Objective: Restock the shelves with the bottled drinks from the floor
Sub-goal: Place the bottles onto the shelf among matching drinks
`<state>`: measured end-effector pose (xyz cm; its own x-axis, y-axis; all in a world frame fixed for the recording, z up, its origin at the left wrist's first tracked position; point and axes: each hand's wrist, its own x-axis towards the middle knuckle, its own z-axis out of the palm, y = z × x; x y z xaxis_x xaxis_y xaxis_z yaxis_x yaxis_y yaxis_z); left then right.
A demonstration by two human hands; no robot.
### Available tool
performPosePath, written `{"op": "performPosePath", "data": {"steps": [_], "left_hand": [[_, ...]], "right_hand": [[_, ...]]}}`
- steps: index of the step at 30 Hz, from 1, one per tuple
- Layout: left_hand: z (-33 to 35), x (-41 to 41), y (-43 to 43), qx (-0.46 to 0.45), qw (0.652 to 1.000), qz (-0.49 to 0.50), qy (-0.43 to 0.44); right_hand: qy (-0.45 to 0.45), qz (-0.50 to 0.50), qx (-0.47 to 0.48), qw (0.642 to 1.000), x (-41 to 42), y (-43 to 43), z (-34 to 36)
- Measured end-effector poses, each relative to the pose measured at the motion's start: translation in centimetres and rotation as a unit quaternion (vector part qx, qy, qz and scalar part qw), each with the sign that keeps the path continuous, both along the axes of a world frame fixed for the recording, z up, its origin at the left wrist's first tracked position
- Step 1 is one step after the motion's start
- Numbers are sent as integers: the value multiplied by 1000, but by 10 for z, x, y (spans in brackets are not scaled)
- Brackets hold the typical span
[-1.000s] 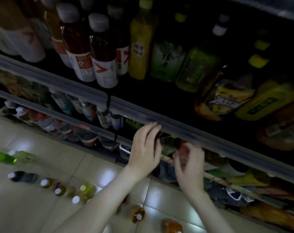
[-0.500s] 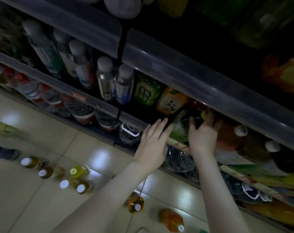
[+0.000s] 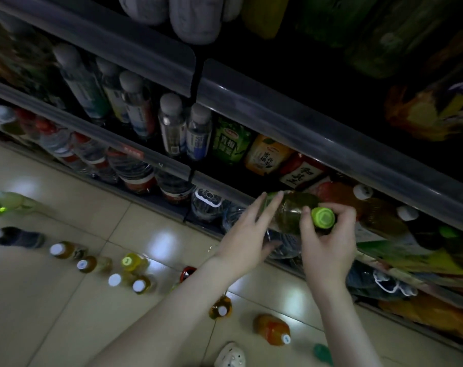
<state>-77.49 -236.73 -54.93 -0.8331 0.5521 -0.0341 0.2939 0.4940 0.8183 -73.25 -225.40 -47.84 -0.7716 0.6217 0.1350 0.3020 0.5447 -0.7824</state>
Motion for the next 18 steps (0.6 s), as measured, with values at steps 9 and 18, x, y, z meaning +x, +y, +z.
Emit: {"op": "performPosePath", "data": {"steps": [9,18], "left_hand": [[148,17,-49,8,994,-3,-110],[268,9,-100,124,950,4,-288]], "right_hand": [[-77,131,-98,984,16,-17,158],[-161,212,-209,941,44,-33,248]]}}
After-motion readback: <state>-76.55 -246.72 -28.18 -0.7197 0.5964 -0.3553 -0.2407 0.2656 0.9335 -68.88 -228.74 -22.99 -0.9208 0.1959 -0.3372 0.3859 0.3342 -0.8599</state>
